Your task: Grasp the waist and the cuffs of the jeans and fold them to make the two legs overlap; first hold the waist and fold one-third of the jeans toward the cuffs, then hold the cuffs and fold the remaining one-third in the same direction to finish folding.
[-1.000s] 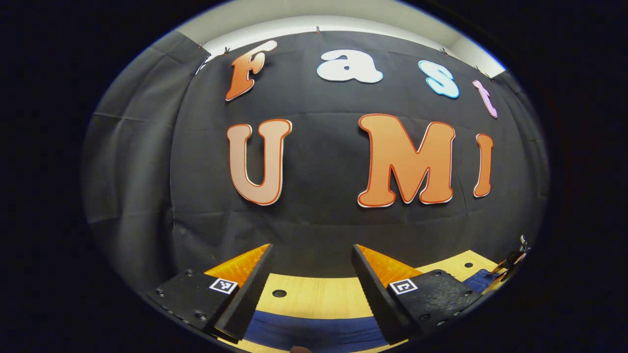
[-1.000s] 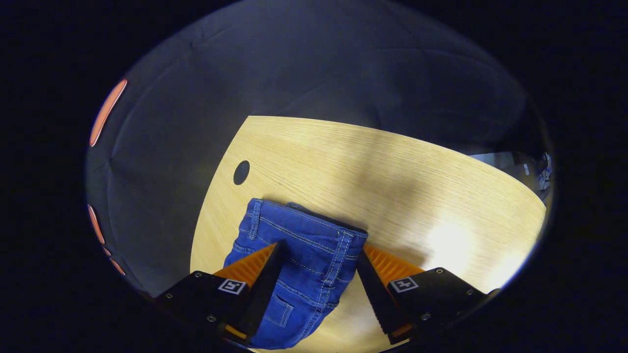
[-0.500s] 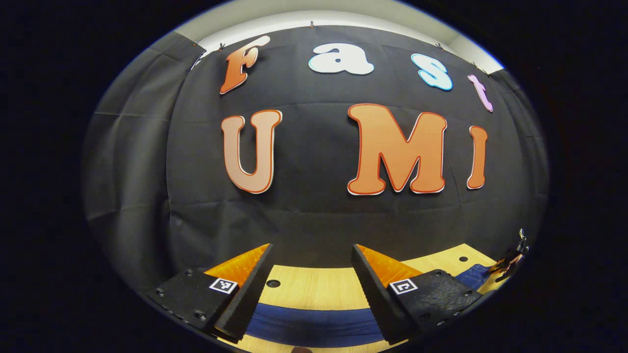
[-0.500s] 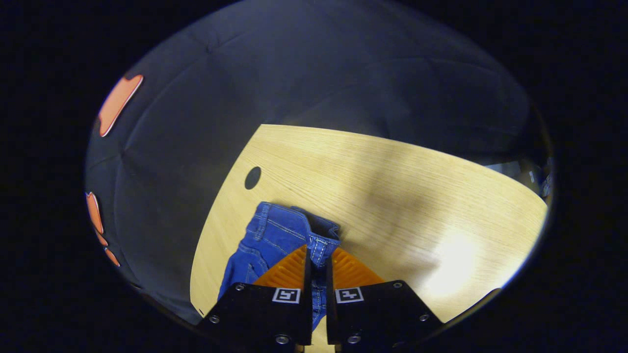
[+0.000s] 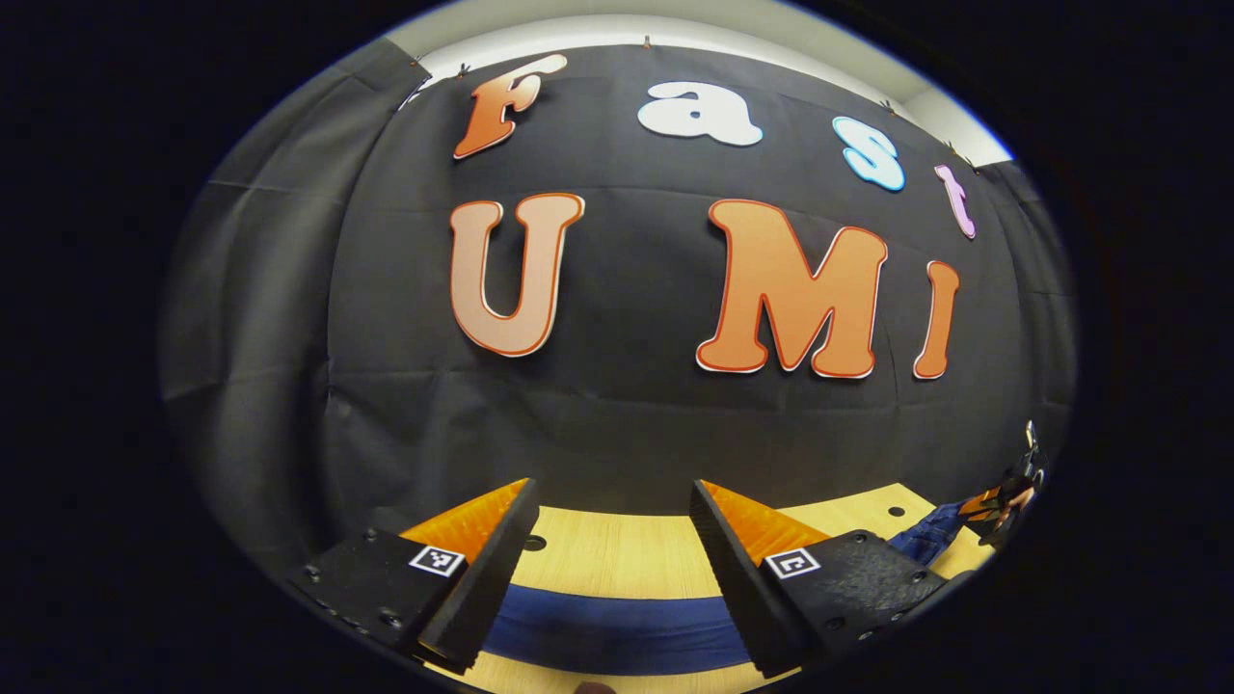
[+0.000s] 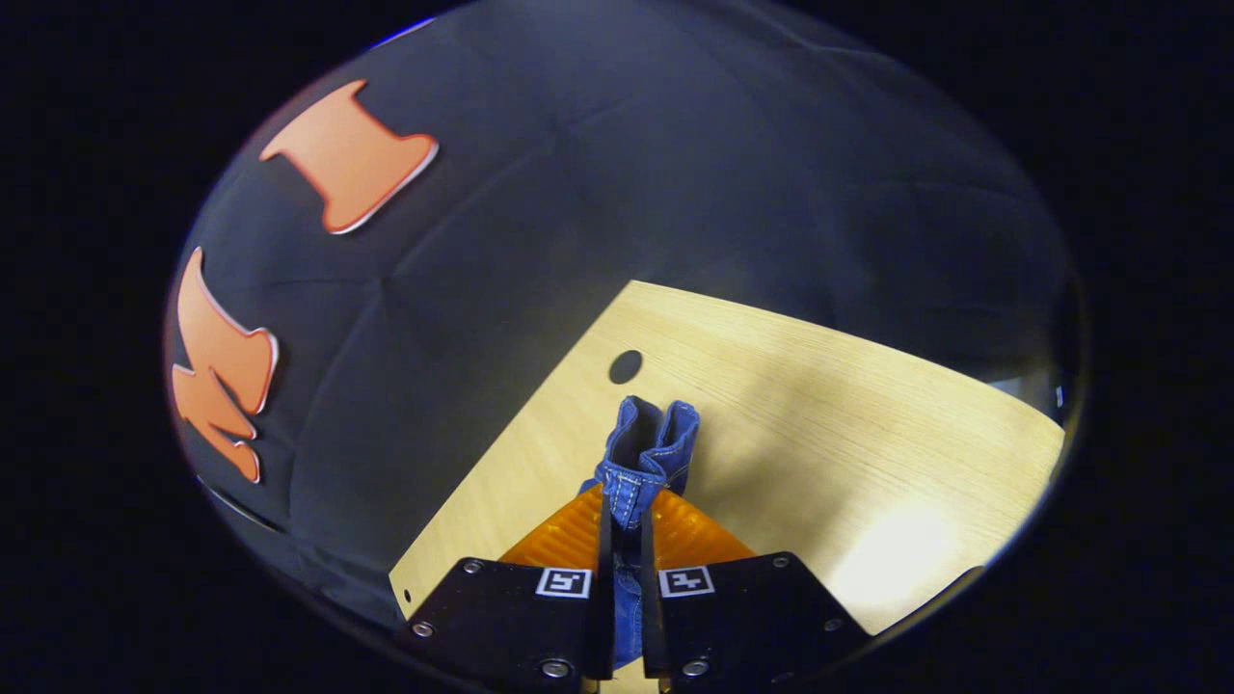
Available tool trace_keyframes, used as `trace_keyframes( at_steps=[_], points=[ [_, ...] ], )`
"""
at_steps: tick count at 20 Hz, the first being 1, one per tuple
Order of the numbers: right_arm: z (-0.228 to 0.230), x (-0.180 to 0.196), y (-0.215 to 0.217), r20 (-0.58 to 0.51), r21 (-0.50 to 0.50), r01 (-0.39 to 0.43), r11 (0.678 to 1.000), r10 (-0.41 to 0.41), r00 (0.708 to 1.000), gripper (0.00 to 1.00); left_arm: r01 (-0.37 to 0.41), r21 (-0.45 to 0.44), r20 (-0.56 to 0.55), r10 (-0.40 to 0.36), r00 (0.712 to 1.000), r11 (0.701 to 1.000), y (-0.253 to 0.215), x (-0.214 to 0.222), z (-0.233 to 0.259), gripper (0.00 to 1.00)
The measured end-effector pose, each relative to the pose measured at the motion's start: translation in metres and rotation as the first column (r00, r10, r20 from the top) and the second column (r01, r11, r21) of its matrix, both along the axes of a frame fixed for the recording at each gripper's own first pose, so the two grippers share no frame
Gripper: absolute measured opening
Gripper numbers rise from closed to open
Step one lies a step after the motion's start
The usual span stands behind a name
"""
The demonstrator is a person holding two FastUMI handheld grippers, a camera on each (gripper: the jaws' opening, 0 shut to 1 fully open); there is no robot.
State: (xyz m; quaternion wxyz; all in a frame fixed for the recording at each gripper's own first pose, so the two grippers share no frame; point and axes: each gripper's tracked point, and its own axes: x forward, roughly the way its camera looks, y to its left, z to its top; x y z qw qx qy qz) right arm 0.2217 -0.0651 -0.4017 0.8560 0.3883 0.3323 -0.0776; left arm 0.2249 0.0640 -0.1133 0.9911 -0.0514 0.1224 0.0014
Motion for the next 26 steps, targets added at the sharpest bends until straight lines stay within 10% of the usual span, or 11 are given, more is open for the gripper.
trace_keyframes(
  at_steps=[26],
  points=[
    [0.109,-0.049,0.300,0.143,-0.157,-0.460,0.874,0.481,0.865,0.11,-0.173,-0.122,-0.200,0.146,0.969,0.977,0.171,-0.032,-0.097,0.98]
  ],
)
